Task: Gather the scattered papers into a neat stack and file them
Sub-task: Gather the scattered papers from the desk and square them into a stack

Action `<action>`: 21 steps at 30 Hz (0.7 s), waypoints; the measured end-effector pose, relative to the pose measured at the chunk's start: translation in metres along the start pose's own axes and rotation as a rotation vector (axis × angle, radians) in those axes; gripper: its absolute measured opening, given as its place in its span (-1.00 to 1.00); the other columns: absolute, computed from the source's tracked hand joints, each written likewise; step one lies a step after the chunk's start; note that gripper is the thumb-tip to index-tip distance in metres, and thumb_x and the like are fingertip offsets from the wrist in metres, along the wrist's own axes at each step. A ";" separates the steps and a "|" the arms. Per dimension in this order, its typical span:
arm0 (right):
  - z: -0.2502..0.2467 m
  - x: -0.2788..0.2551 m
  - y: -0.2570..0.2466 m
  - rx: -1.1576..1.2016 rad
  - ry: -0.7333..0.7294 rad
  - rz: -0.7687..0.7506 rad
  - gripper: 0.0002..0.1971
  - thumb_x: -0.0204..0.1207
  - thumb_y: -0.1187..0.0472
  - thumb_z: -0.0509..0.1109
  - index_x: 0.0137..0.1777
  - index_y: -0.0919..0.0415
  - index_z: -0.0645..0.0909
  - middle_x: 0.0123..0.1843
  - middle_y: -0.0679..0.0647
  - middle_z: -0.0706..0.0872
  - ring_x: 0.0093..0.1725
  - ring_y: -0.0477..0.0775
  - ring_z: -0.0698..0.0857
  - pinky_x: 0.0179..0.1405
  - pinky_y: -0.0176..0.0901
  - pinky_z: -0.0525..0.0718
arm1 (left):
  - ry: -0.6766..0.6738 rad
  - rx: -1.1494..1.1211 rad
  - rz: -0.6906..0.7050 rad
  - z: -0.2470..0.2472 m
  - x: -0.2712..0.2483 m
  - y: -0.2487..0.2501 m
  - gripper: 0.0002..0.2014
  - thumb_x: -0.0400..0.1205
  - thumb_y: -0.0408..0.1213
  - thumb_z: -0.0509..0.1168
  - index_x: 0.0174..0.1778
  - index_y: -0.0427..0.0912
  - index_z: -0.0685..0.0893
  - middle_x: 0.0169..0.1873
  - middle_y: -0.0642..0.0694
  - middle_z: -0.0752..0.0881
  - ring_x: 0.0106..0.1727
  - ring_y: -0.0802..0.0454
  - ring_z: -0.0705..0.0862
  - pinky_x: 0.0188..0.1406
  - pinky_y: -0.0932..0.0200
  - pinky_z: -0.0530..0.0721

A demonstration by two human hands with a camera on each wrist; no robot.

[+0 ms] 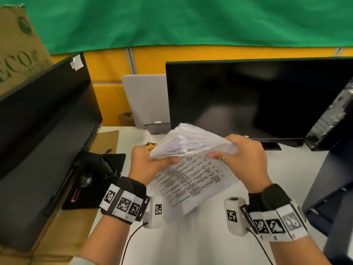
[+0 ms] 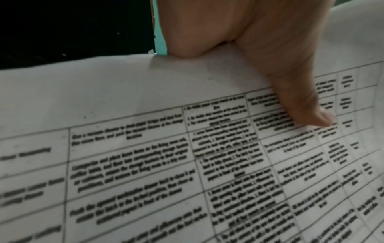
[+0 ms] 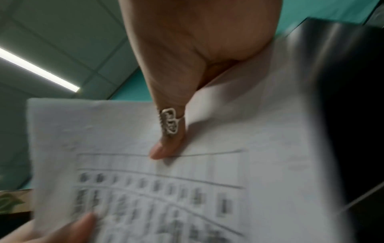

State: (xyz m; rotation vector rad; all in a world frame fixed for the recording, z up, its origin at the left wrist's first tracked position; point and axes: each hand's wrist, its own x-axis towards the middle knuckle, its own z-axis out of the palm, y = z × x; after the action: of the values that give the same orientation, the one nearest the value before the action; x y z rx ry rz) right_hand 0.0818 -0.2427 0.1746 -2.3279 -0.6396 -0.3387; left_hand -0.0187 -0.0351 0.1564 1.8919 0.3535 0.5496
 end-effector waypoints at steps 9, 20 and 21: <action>0.002 0.002 -0.008 0.946 -0.016 0.155 -0.55 0.17 0.08 0.53 0.09 0.05 0.59 0.04 0.02 0.74 -0.01 -0.05 0.77 -0.17 -0.16 0.76 | 0.212 -0.302 -0.014 -0.015 -0.005 -0.009 -0.60 0.29 -0.50 0.54 -0.19 0.11 0.66 -0.34 0.35 0.79 -0.22 0.42 0.75 -0.26 0.46 0.70; 0.049 -0.046 0.005 1.018 0.062 0.409 -0.65 0.25 0.42 0.56 -0.10 -0.04 0.67 -0.25 -0.24 0.83 -0.12 -0.20 0.79 -0.05 -0.15 0.76 | 0.204 -0.386 -0.164 0.047 -0.040 -0.049 -0.61 0.32 -0.49 0.56 -0.10 0.07 0.70 -0.20 0.29 0.81 -0.07 0.30 0.77 0.03 0.15 0.74; 0.048 -0.046 0.008 1.011 0.053 0.409 -0.65 0.24 0.41 0.57 -0.10 -0.04 0.68 -0.23 -0.19 0.83 -0.09 -0.17 0.80 -0.06 -0.17 0.77 | 0.189 -0.381 -0.159 0.045 -0.038 -0.048 -0.59 0.31 -0.50 0.56 -0.10 0.07 0.69 -0.20 0.31 0.81 -0.07 0.33 0.77 -0.03 0.25 0.74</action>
State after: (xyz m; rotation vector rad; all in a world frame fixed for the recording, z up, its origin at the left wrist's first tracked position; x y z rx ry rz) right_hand 0.0505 -0.2311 0.1165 -1.4060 -0.1965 0.1123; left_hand -0.0265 -0.0716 0.0896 1.4371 0.4814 0.6410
